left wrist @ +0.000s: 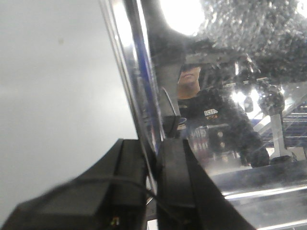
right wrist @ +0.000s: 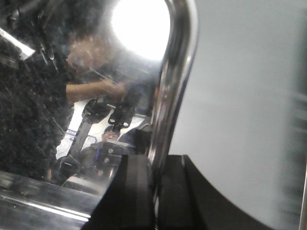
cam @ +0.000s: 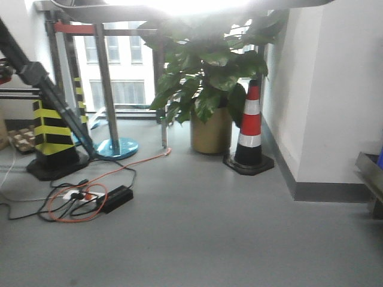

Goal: Stack silver trays without gaps
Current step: 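Drive the base around to the shelf holding the larger silver tray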

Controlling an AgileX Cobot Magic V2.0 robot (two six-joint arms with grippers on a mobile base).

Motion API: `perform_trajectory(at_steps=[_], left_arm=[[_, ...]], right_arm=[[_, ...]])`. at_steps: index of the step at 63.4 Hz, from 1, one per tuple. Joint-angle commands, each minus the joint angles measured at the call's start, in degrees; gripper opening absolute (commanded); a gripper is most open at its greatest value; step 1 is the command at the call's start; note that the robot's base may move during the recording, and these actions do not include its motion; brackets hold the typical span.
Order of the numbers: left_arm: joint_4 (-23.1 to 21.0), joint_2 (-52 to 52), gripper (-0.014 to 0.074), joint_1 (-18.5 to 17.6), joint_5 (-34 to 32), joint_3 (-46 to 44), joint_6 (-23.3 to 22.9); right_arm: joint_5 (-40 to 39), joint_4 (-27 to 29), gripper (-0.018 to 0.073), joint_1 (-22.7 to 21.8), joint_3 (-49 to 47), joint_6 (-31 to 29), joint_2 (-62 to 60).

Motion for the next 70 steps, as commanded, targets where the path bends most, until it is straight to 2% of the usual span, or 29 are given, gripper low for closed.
perform_trajectory(at_steps=[1,70], left_arm=[[-2.24,-2.05,-0.0047,-0.89,1.73,-1.57,1.50],[-2.13,-2.05,-0.0047,-0.89,1.73,-1.57,1.50]], right_arm=[[-4.91,1.51,0.0060,0.69,-1.82,-1.22,-1.60],[-4.91,1.51,0.0060,0.69,-1.82,-1.22,-1.60]])
